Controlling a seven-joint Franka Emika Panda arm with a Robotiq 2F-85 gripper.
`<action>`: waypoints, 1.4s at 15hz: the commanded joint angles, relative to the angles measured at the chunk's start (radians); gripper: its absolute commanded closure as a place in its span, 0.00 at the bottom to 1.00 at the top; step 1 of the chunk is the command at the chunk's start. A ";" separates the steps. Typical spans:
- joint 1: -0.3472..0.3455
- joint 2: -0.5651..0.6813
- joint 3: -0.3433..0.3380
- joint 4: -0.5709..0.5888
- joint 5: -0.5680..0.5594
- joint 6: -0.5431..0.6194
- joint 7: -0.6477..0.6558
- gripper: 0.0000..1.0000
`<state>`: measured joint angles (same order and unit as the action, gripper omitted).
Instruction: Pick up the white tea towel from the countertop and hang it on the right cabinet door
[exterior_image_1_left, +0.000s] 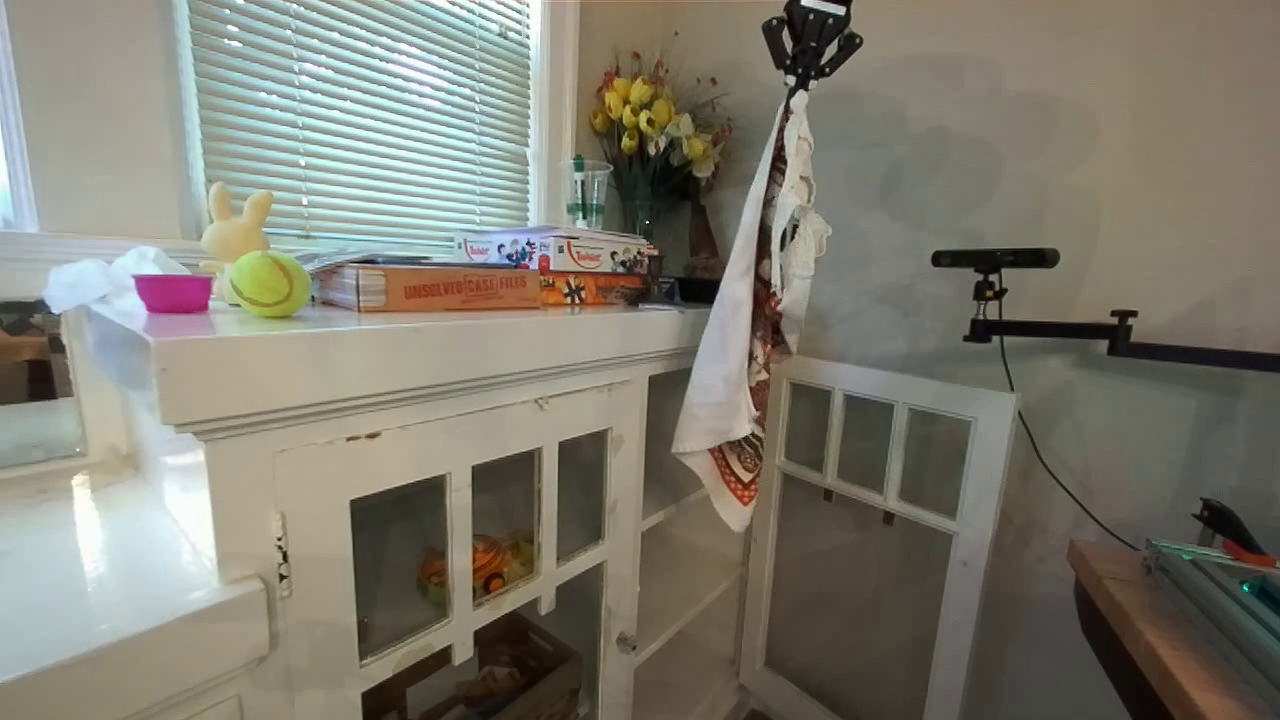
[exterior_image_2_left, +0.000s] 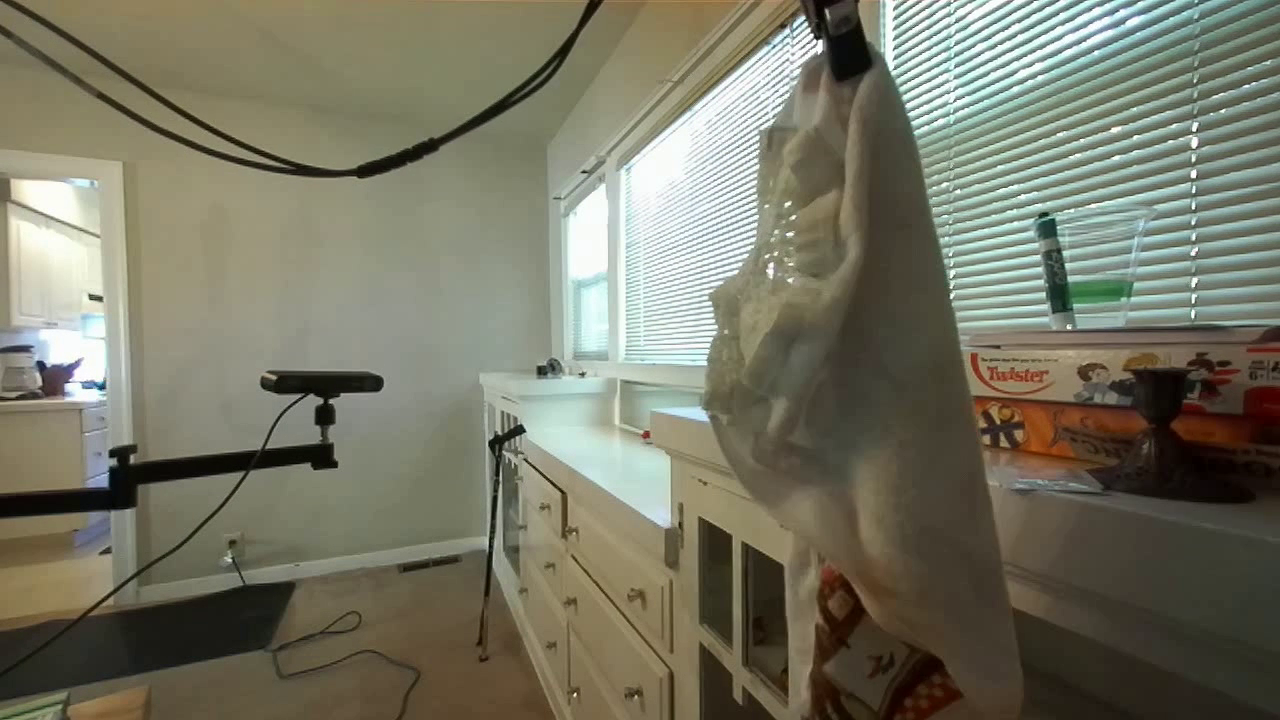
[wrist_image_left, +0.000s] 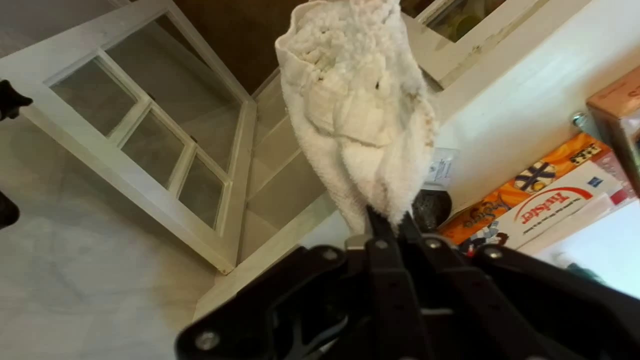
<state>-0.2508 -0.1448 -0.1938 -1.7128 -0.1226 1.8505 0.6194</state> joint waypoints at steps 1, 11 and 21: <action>-0.051 0.108 -0.069 0.103 -0.012 0.000 -0.040 0.99; -0.198 0.349 -0.273 0.445 -0.033 -0.020 0.038 0.99; -0.323 0.482 -0.341 0.775 0.007 -0.102 0.176 0.99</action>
<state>-0.5288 0.2661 -0.5275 -1.0790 -0.1373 1.8053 0.7488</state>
